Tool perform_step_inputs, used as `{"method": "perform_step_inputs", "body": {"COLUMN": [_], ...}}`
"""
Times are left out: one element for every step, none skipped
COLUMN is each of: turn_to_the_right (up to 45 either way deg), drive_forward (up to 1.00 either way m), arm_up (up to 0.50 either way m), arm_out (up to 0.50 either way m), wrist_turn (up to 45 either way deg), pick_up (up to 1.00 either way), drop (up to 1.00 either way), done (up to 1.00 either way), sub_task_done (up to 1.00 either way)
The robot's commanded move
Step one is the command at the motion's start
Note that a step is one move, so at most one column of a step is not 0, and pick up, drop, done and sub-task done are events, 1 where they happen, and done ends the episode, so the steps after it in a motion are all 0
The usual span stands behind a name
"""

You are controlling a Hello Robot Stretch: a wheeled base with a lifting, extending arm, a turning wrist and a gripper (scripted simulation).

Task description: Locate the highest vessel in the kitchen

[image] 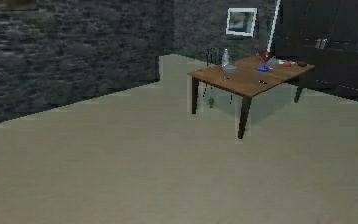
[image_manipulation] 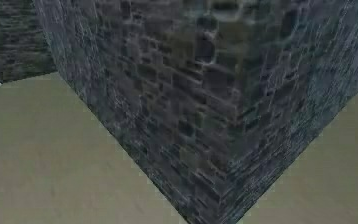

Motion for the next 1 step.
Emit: {"method": "perform_step_inputs", "body": {"turn_to_the_right": [39.0], "drive_forward": [0.0], "arm_up": [0.0], "arm_out": [0.0], "wrist_turn": [0.0], "pick_up": [0.0], "drop": [0.0], "done": [0.0], "sub_task_done": [0.0]}}
